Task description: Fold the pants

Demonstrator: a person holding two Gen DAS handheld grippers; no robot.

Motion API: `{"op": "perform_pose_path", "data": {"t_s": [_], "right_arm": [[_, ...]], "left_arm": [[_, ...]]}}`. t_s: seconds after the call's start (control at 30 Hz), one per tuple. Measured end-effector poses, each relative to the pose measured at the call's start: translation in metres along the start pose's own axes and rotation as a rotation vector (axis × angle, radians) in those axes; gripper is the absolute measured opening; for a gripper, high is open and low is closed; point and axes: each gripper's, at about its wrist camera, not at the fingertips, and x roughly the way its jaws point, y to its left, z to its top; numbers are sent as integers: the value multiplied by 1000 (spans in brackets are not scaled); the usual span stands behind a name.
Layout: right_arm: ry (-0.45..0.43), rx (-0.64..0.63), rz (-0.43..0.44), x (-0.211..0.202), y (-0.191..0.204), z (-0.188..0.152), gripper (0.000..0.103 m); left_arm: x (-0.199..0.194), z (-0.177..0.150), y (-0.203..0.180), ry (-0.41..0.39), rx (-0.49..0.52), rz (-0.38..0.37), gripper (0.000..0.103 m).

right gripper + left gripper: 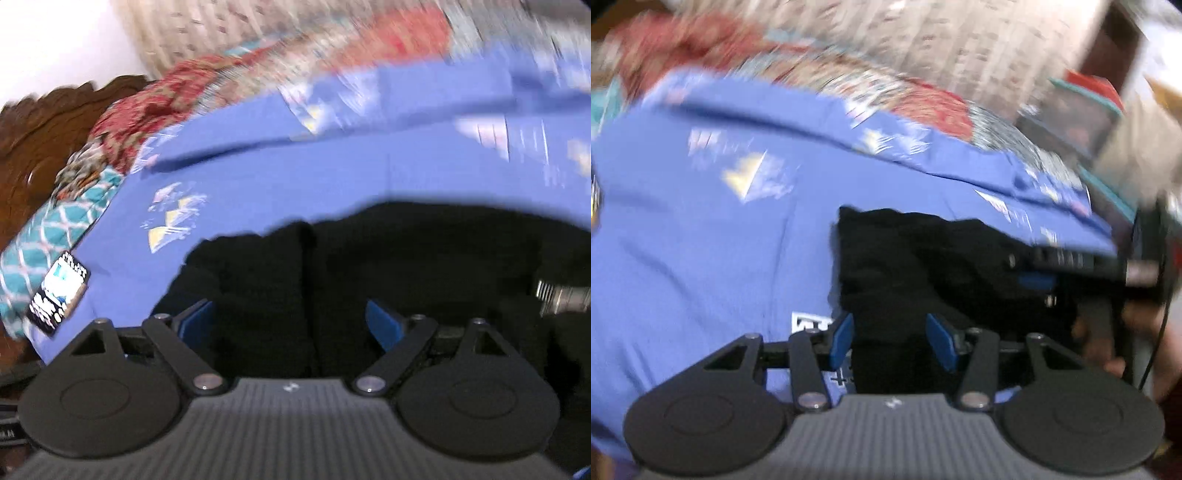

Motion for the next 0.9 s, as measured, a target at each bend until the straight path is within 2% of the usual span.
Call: {"op": "perform_pose_path", "data": {"t_s": [0.03,0.07,0.1,0.17,0.27,0.4,0.47,0.53,0.57,0.67,0.77,0.9], "right_arm": [[47,52,25,9,-2,0,54],[85,82,57,13,-6,-3,44],[96,83,49,15,-3,-5,39],[63,29,41,6,3,-6,23],[-32,31,50,-24,5,-1,21],[-192,-68,-89,-60,6,-5,21],[-167,-49,-141,-55,-4,-9,26],[-50,-12,-147,-38,-19,-13,35],[-40,10,-152,-37,-24,-14,36],[-114,86,-120,-57,-36,-9,36],[-226,66,-139,-79,-31,-4,38],[-295,21,-107,-79,-14,2,37]], "left_arm": [[4,2,8,5,-41,-10,45],[6,3,11,9,-64,-11,44],[10,5,14,13,-71,-6,44],[15,5,14,24,-61,6,44],[26,7,8,39,-41,1,44],[29,5,-9,30,-1,0,45],[35,6,-15,41,7,-6,45],[43,7,-20,67,16,4,45],[47,7,-22,85,25,18,45],[52,5,-28,112,66,62,45],[49,4,-29,107,65,64,45],[31,10,-28,28,21,49,44]]}}
